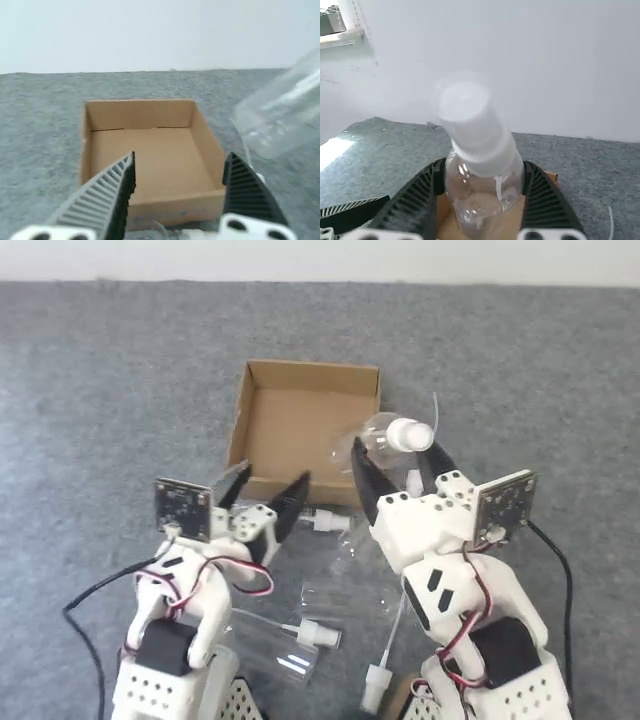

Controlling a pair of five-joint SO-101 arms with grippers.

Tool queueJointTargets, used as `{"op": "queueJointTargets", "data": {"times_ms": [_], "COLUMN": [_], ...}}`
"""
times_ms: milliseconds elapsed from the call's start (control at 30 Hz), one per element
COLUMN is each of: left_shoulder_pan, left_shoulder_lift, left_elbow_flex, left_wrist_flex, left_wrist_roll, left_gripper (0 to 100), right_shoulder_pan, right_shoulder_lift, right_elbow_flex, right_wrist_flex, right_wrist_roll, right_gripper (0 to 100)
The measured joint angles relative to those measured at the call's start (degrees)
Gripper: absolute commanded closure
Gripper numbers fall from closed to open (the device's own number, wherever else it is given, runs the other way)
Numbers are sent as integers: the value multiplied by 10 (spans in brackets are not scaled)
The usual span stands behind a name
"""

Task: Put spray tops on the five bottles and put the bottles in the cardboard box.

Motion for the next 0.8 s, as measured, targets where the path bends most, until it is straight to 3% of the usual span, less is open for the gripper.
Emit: {"op": "queueJointTargets", "data": {"times_ms": [233, 433, 667, 800], "left_shoulder_pan": [-91, -158, -193, -193], "left_shoulder_lift": [0, 0, 0, 0], "left_elbow_flex": [-6, -12, -12, -12], "left_wrist_flex": [-6, -11, -20, -20], "left_wrist_roll": [2, 44, 50, 50], "left_gripper": [739, 739, 739, 739], "right_shoulder_pan": [4, 2, 1, 0], "right_shoulder_lift": [0, 0, 16, 115], "right_elbow_flex": [0, 0, -3, -45], "right_wrist_flex": [0, 0, -33, -50], "right_wrist_roll": [0, 20, 40, 41], "right_gripper": [929, 929, 929, 929]}}
